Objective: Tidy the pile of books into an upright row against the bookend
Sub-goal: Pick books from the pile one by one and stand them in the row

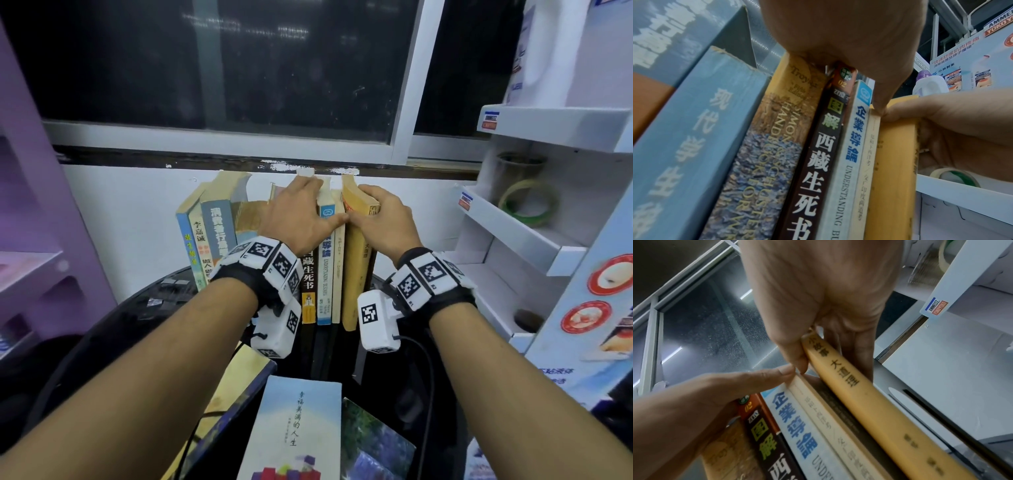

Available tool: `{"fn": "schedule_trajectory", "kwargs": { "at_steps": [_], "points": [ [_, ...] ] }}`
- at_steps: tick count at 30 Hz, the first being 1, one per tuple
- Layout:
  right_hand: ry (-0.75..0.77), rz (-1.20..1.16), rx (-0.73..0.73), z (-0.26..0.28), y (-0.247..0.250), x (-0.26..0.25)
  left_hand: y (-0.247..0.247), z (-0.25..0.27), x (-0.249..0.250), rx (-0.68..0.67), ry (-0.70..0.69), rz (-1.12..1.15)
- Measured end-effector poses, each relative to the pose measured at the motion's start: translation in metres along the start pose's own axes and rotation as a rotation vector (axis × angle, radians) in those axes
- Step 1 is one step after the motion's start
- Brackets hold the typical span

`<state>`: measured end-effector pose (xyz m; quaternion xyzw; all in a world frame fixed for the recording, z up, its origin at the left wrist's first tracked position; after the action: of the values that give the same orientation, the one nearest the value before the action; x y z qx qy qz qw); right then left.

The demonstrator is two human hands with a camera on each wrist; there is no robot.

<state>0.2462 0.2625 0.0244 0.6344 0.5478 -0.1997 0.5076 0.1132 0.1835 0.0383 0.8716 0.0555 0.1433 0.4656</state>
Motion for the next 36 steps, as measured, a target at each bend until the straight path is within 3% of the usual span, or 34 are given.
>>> {"fn": "schedule_trajectory", "kwargs": {
  "at_steps": [7, 13, 36],
  "points": [
    [-0.047, -0.061, -0.293, 0.013, 0.001, 0.003, 0.001, 0.001, 0.0, -0.005, -0.01, 0.02],
    [-0.071, -0.032, -0.394, 0.028, -0.009, 0.025, 0.003, 0.002, -0.001, -0.006, -0.001, 0.039],
    [-0.062, -0.147, -0.407, 0.018, -0.032, 0.049, -0.004, -0.001, -0.005, 0.02, 0.015, 0.036]
  ]
}}
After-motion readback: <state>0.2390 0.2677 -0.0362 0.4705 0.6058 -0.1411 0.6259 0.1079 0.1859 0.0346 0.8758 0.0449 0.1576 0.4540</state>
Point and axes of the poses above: each hand's wrist, its own z-axis away from the middle knuckle, its own y-axis out of the back of the hand, x = y × z, the point moved 6 cm from there along -z, towards the middle knuckle, and after that the axes turned 7 degrees about -z, right-handed, at the moved point
